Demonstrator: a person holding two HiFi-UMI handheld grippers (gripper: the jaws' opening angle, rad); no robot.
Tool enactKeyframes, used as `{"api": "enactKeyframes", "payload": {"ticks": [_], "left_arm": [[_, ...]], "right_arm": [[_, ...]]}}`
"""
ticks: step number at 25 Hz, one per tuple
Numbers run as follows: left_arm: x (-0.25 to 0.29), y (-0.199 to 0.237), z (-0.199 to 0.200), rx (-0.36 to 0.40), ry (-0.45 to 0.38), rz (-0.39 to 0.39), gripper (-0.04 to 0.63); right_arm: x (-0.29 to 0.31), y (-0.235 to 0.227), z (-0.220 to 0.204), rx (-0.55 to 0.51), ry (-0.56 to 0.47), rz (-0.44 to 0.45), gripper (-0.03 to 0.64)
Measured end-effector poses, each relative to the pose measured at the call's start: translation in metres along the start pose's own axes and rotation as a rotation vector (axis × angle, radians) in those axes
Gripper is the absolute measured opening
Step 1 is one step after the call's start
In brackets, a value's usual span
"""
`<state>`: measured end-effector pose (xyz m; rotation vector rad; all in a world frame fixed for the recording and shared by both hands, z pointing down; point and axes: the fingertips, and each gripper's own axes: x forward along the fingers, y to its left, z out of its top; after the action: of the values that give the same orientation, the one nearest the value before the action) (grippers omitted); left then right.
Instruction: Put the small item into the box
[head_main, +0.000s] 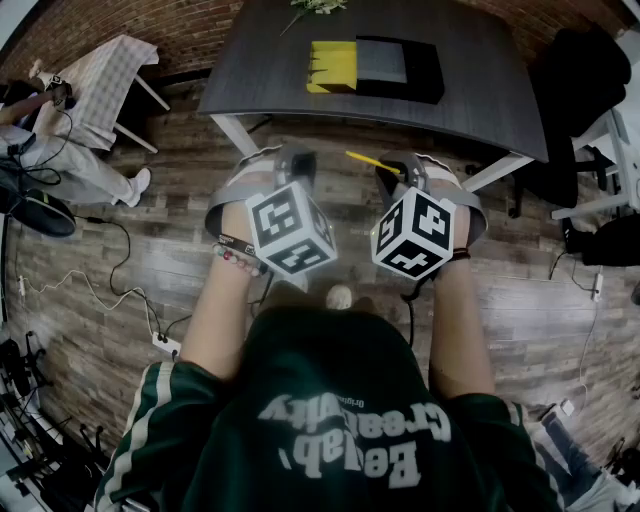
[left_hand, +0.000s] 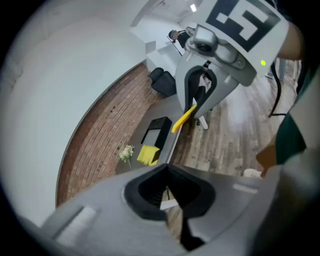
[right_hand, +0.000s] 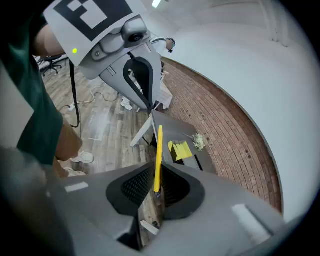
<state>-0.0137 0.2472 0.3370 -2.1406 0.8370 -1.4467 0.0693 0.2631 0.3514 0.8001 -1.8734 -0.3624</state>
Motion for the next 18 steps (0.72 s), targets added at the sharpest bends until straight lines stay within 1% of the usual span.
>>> {"api": "enactKeyframes", "payload": {"ticks": [10,18], "left_arm": [[-0.0053,-0.002,0.0068,0.0,-0.003,0.007,0.003],[-0.0073,-0.0101,0.0043,-0.001,0.003,-0.007,0.003]], "right_arm": [[-0.0056,0.0008,-0.001,0.0,-0.014,0.001,0.049],[-0.007,0.0049,-0.0058,0.01,-0.009,0.005,0.049]]}}
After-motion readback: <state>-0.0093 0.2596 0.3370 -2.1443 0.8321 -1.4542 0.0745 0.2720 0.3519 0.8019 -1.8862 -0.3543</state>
